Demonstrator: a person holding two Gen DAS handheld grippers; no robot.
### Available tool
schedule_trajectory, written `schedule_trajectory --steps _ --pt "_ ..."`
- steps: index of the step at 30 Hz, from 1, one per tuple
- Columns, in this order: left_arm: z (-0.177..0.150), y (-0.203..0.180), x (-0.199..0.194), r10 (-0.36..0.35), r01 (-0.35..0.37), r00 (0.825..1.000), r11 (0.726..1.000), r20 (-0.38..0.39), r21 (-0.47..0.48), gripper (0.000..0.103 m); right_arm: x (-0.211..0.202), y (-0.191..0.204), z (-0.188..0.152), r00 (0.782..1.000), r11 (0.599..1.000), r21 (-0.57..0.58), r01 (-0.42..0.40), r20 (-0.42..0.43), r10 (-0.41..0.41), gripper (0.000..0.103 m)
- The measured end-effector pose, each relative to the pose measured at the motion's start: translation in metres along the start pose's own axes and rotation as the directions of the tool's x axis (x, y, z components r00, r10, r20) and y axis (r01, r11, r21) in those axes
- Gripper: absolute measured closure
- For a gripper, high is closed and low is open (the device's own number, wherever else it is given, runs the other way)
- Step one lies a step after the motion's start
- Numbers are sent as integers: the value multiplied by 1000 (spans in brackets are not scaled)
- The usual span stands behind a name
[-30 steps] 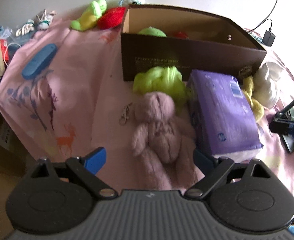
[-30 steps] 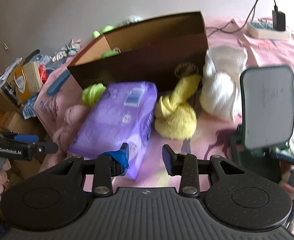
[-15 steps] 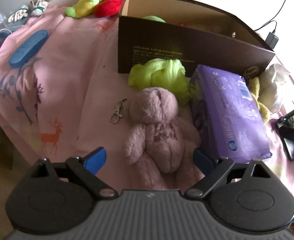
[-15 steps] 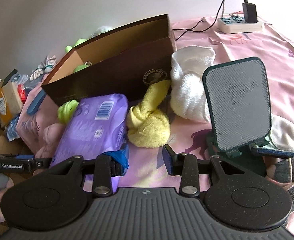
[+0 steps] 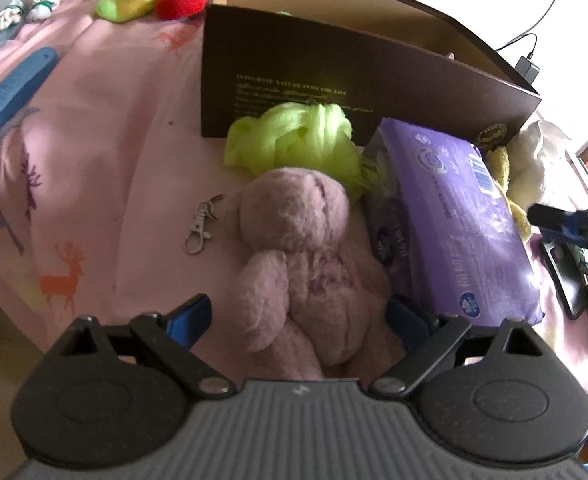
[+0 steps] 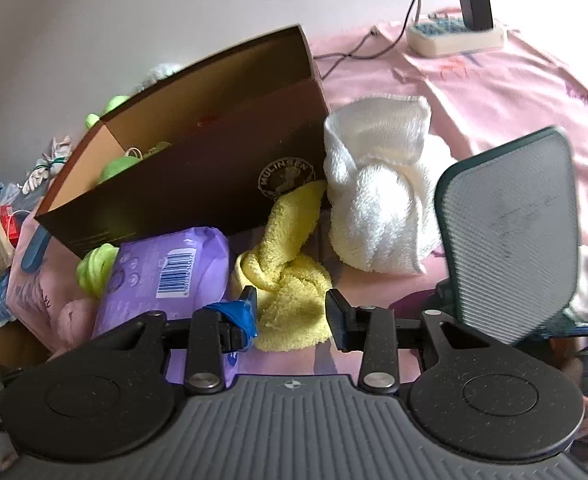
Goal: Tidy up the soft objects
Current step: 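Move the left tool to the pink teddy bear while the right tool reaches the yellow towel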
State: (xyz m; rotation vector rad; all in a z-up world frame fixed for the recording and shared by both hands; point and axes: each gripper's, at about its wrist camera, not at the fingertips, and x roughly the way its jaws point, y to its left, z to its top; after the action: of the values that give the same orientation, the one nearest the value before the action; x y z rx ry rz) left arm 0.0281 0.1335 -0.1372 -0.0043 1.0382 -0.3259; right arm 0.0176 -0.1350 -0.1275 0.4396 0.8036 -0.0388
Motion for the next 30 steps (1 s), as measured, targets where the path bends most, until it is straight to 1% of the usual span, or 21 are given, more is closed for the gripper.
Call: schedule_trajectory --steps 3,5,7,12,14,15,17,22,24,25,30 --pt "1 0 4 -9 9 1000 1000 -2 2 8 9 1 0 1000 1000 9 12 -3 -12 82" --pt "1 -1 5 -9 9 1000 1000 2 13 8 13 4 0 1000 1000 -10 25 7 -25 81" --pt "0 -4 6 -4 4 1000 1000 7 29 8 18 7 -1 999 999 -30 39 12 -39 78" --pt "-2 -9 8 10 -11 1000 998 20 59 8 21 9 -9 997 995 -76 58 57 -54 76" --pt "-3 -9 9 10 -12 1000 998 27 60 8 19 8 -13 997 995 -92 50 62 -45 77" --pt "-4 -9 8 10 -12 1000 998 29 65 8 18 8 -14 997 993 -106 48 62 -41 79" --pt "-7 -9 7 7 -10 999 998 38 62 9 16 8 -17 997 991 -129 40 63 -32 81" --pt "-12 -5 -3 -22 19 998 999 51 49 21 8 11 -28 996 982 -183 42 82 -27 87" --pt "-13 -6 -5 -22 20 998 999 56 45 25 5 13 -31 996 978 -202 46 89 -29 89" --pt "-14 -7 -6 -19 16 998 999 60 45 29 3 13 -32 996 977 -207 47 90 -28 89" --pt "-18 -13 -19 -13 8 996 999 91 51 45 -6 9 -35 997 982 -186 35 75 -21 92"
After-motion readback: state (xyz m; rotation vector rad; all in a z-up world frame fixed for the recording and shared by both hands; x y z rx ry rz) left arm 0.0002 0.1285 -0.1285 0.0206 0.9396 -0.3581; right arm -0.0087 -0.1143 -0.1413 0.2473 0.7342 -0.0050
